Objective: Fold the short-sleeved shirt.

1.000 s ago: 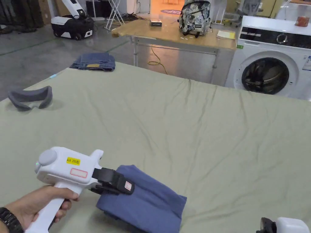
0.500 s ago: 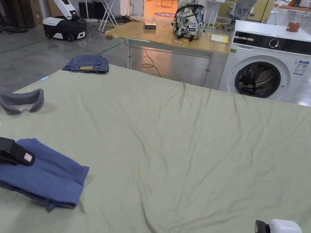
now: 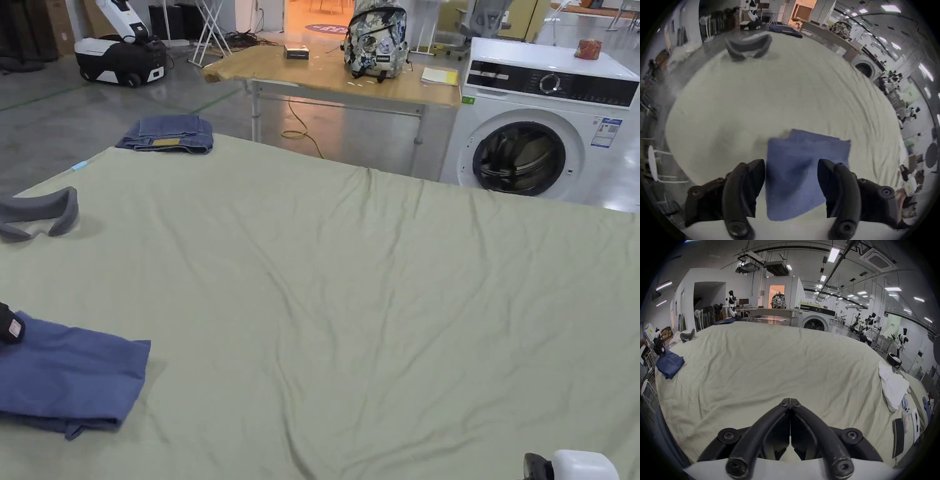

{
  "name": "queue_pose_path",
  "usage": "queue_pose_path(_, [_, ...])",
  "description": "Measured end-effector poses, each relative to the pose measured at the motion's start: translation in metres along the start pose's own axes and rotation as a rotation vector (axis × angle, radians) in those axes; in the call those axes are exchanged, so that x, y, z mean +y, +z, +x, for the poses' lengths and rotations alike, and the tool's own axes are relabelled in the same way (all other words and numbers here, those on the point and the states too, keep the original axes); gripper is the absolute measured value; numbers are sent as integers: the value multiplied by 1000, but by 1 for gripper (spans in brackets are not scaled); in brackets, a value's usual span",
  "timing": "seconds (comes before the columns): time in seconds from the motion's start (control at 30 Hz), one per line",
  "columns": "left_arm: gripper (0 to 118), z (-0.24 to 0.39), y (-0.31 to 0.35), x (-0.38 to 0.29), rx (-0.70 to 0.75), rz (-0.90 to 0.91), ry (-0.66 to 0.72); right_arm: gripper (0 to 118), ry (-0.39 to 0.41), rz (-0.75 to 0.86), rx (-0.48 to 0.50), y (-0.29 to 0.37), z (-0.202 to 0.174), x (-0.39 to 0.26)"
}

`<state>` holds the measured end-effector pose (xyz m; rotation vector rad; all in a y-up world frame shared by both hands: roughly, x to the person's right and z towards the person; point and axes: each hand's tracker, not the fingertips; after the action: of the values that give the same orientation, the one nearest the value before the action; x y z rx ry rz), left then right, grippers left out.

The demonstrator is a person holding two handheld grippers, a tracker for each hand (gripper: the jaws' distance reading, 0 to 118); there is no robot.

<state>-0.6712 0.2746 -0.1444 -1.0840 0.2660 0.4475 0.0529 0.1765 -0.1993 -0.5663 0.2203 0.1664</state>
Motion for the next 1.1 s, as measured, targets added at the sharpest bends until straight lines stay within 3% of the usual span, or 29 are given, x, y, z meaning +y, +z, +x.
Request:
queue_pose_path(0.13, [68, 5, 22, 3, 138, 110, 3, 0, -16, 3, -3, 0, 4, 0])
queue_pose_path(0.3, [66, 30, 22, -11, 102, 153, -20, 0, -32, 8, 1, -2, 7, -2])
queue_pose_path(0.47, [44, 43, -5, -18, 35, 235, -103, 0, -39, 18, 3, 0, 11, -2])
queue_pose_path(0.53, [26, 63, -11, -29, -14, 290, -100, 0, -45, 26, -4, 1, 14, -1])
queue_pose_path(0.6, [13, 85, -16, -40, -91, 344, -103, 0, -56, 35, -10, 2, 19, 1])
queue_pose_path(0.77, [0, 170, -28, -71, -137, 437, -253, 0, -81, 64, -33, 5, 32, 5])
queue_pose_path(0.93, [0, 272, -38, -118, -100, 564, -363, 0, -103, 114, -63, 7, 42, 14])
queue_pose_path(1.1, [0, 353, -45, -166, -114, 709, -356, 0, -119, 203, -94, 9, 49, 28])
